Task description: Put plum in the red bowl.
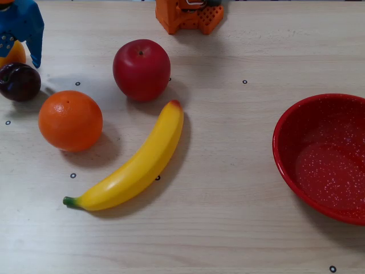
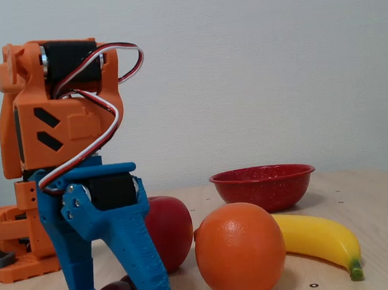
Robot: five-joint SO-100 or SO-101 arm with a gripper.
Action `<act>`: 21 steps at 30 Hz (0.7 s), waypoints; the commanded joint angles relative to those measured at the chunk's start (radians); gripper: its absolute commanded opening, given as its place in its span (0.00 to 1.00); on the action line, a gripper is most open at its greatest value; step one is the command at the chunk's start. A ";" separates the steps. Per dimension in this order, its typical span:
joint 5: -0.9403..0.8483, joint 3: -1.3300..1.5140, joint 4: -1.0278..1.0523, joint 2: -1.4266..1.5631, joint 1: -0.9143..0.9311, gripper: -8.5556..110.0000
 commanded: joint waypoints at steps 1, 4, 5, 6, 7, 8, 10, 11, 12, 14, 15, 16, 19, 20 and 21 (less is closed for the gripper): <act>-0.018 -0.028 -0.026 0.038 -0.018 0.44; -0.021 -0.026 -0.034 0.029 -0.025 0.44; -0.023 -0.025 -0.038 0.028 -0.025 0.44; -0.023 -0.021 -0.043 0.025 -0.028 0.44; -0.023 -0.020 -0.046 0.021 -0.029 0.44; -0.025 -0.017 -0.049 0.018 -0.032 0.44; -0.026 -0.012 -0.057 0.014 -0.037 0.44; -0.026 -0.011 -0.061 0.009 -0.040 0.44; -0.026 -0.011 -0.066 0.008 -0.043 0.44; -0.026 -0.009 -0.074 0.002 -0.048 0.43; -0.026 -0.009 -0.077 0.000 -0.051 0.43; -0.026 -0.009 -0.080 -0.002 -0.052 0.43; -0.026 -0.009 -0.087 -0.005 -0.058 0.43; -0.025 -0.009 -0.089 -0.005 -0.060 0.43; -0.025 -0.009 -0.092 -0.006 -0.061 0.43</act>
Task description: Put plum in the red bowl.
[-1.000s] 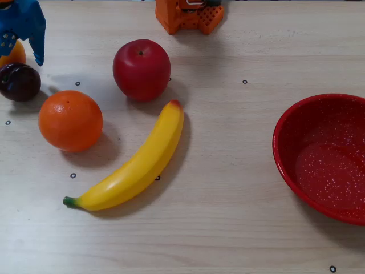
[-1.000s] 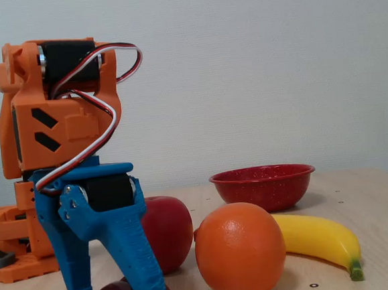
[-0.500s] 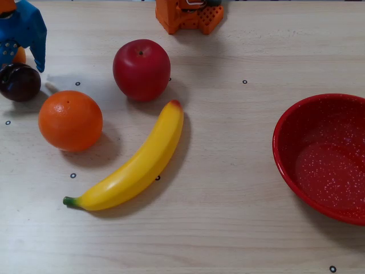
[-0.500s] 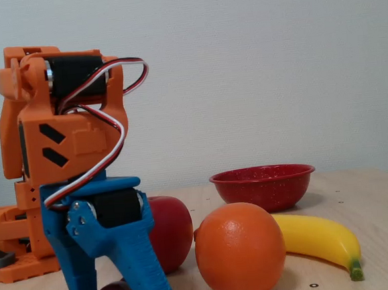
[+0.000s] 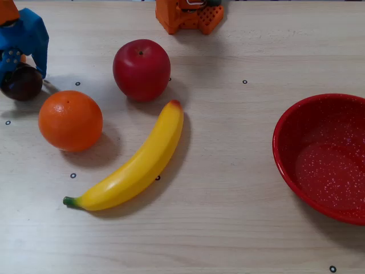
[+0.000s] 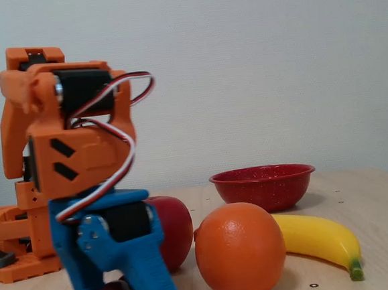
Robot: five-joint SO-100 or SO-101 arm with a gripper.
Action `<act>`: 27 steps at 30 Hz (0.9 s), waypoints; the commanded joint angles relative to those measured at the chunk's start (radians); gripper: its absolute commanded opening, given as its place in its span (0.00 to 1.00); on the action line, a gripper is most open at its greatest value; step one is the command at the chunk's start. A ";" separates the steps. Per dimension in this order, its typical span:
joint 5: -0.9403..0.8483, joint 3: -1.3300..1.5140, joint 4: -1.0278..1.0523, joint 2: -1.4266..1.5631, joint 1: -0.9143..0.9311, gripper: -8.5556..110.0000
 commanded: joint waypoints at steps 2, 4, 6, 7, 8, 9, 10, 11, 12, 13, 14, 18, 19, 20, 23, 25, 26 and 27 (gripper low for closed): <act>-0.025 -0.044 -0.021 0.051 -0.031 0.43; -0.023 -0.046 -0.026 0.049 -0.034 0.43; -0.023 -0.046 -0.032 0.048 -0.034 0.42; -0.023 -0.046 -0.037 0.046 -0.034 0.42; -0.025 -0.046 -0.038 0.046 -0.034 0.42; -0.025 -0.046 -0.041 0.046 -0.035 0.42; -0.026 -0.046 -0.043 0.046 -0.035 0.42; -0.026 -0.046 -0.043 0.044 -0.035 0.42; -0.026 -0.048 -0.043 0.044 -0.035 0.42; -0.026 -0.049 -0.043 0.044 -0.035 0.42; -0.026 -0.049 -0.043 0.044 -0.035 0.42; -0.026 -0.049 -0.044 0.043 -0.035 0.41; -0.026 -0.049 -0.044 0.041 -0.035 0.41; -0.026 -0.049 -0.044 0.041 -0.035 0.41; -0.028 -0.049 -0.044 0.041 -0.034 0.41; -0.031 -0.048 -0.046 0.040 -0.034 0.39; -0.034 -0.048 -0.048 0.040 -0.034 0.34; -0.034 -0.048 -0.051 0.038 -0.034 0.30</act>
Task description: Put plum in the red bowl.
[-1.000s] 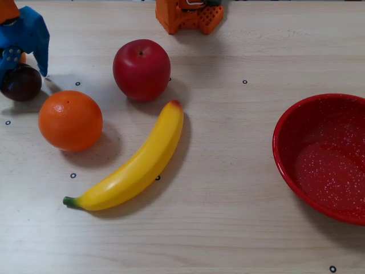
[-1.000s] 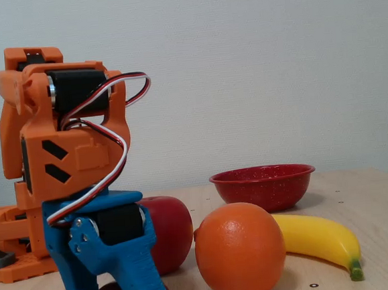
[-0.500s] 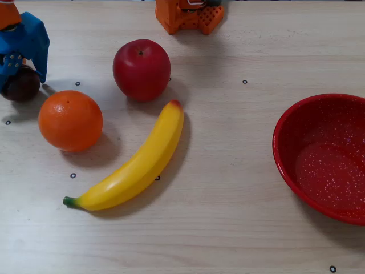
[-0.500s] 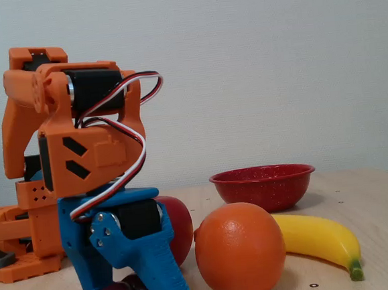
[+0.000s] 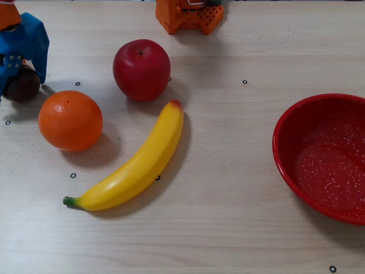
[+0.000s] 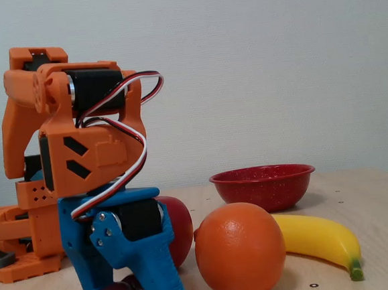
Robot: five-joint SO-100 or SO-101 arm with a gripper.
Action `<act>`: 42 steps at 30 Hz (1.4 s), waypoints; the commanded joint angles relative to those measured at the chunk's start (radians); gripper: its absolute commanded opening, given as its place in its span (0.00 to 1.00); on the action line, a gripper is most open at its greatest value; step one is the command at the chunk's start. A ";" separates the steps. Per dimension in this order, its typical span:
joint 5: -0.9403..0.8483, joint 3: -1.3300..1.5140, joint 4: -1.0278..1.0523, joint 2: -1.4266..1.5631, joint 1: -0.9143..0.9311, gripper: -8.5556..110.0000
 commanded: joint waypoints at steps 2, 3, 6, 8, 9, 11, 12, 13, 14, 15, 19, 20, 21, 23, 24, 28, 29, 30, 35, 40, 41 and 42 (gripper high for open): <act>-0.029 -0.044 -0.020 0.037 -0.017 0.10; -0.029 -0.044 -0.014 0.037 -0.015 0.07; -0.037 -0.043 0.002 0.037 -0.014 0.07; -0.060 -0.051 0.005 0.037 -0.011 0.07; -0.074 -0.055 0.009 0.038 -0.011 0.07; -0.075 -0.064 0.011 0.048 -0.011 0.07; -0.078 -0.064 0.014 0.054 -0.012 0.07; -0.078 -0.066 0.014 0.063 -0.014 0.07; -0.078 -0.069 0.018 0.072 -0.017 0.07; -0.078 -0.071 0.023 0.084 -0.018 0.07; -0.078 -0.092 0.064 0.133 -0.025 0.07; -0.084 -0.098 0.077 0.147 -0.028 0.07; -0.084 -0.106 0.087 0.161 -0.031 0.07; -0.087 -0.123 0.107 0.192 -0.037 0.07; -0.087 -0.127 0.110 0.207 -0.041 0.07; -0.100 -0.156 0.138 0.273 -0.071 0.07; -0.100 -0.166 0.149 0.290 -0.078 0.07; -0.100 -0.172 0.158 0.308 -0.089 0.07; -0.094 -0.196 0.190 0.405 -0.146 0.07; -0.094 -0.258 0.222 0.476 -0.212 0.07; -0.091 -0.275 0.232 0.485 -0.229 0.07; -0.087 -0.291 0.241 0.494 -0.247 0.07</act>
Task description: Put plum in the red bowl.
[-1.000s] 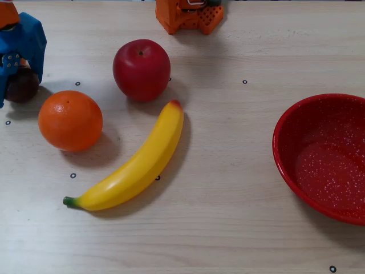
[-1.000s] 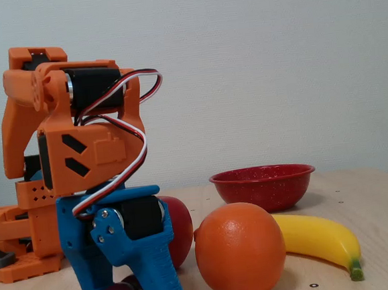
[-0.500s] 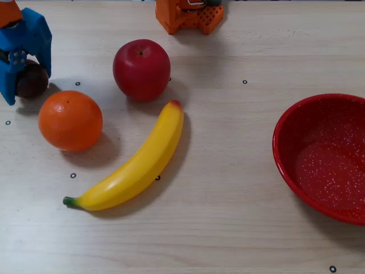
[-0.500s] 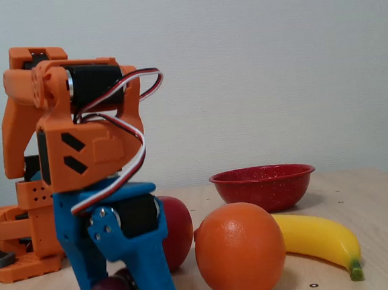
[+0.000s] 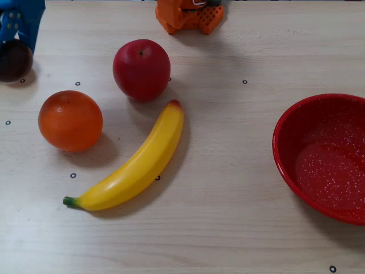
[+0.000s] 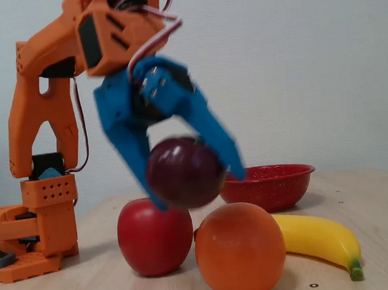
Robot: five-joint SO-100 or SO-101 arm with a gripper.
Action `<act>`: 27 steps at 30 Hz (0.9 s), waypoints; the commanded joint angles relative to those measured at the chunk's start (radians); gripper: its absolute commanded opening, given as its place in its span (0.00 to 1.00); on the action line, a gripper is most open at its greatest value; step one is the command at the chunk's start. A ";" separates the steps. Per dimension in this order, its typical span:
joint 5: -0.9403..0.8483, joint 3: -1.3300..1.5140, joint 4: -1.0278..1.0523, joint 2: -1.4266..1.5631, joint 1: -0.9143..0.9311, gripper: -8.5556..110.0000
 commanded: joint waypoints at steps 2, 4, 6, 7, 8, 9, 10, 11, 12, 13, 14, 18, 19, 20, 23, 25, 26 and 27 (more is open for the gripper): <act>-0.018 -0.163 0.046 0.225 -0.092 0.07; -0.009 -0.189 0.058 0.245 -0.141 0.07; -0.003 -0.209 0.066 0.265 -0.199 0.07; 0.005 -0.216 0.066 0.275 -0.230 0.07; 0.011 -0.219 0.064 0.287 -0.262 0.07; 0.021 -0.221 0.060 0.298 -0.296 0.07; 0.035 -0.221 0.054 0.310 -0.330 0.07; 0.041 -0.221 0.051 0.321 -0.364 0.07; 0.052 -0.219 0.049 0.331 -0.397 0.07; 0.064 -0.218 0.048 0.341 -0.431 0.07; 0.072 -0.218 0.048 0.348 -0.463 0.07; 0.127 -0.206 0.044 0.371 -0.595 0.07; 0.143 -0.204 0.040 0.374 -0.626 0.07; 0.156 -0.201 0.034 0.379 -0.658 0.07; 0.183 -0.195 0.025 0.385 -0.746 0.07; 0.196 -0.181 0.018 0.390 -0.793 0.07; 0.202 -0.176 0.015 0.393 -0.818 0.07; 0.207 -0.170 0.014 0.393 -0.842 0.07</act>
